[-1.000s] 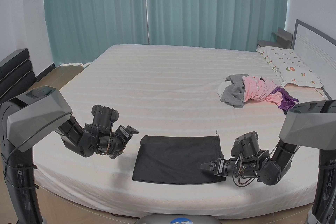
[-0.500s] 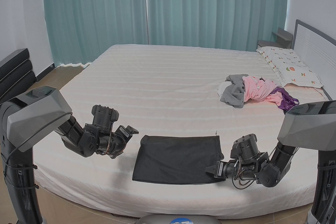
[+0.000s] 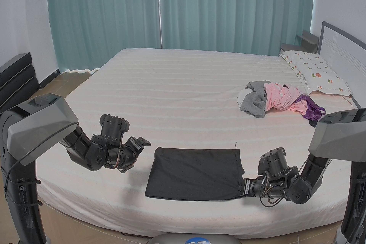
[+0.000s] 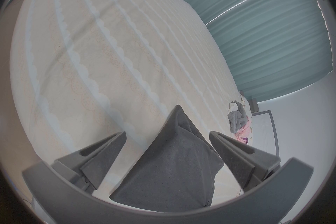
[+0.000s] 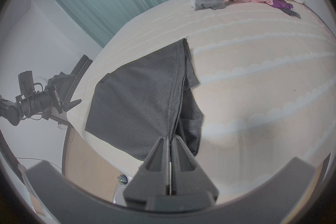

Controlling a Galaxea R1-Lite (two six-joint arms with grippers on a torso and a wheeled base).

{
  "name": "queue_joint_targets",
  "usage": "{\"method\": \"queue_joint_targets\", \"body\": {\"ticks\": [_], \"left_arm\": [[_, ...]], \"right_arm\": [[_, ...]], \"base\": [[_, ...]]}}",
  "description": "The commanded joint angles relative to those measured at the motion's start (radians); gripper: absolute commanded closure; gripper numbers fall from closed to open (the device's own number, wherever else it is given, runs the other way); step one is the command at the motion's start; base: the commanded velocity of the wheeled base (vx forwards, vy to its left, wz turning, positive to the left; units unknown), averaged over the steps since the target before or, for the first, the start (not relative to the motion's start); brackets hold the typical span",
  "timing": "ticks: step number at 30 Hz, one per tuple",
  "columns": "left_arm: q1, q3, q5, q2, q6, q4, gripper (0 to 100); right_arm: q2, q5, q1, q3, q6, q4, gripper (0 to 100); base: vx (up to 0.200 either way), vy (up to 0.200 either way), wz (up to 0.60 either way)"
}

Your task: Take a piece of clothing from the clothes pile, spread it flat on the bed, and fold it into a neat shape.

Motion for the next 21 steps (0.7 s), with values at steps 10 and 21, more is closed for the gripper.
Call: {"method": "queue_joint_targets", "body": {"ticks": [10,21], "left_arm": [[-0.002,-0.001,0.001,0.008,0.011,0.000,0],[-0.007,-0.001,0.020,0.015,0.025,-0.002,0]], "right_arm": [[0.008,0.002,-0.018,0.015,-0.044,0.000,0],[0.088,0.002,-0.116,-0.285,-0.028,0.055,0]], "base": [[0.000,0.000,0.00],[0.000,0.000,0.00]]}}
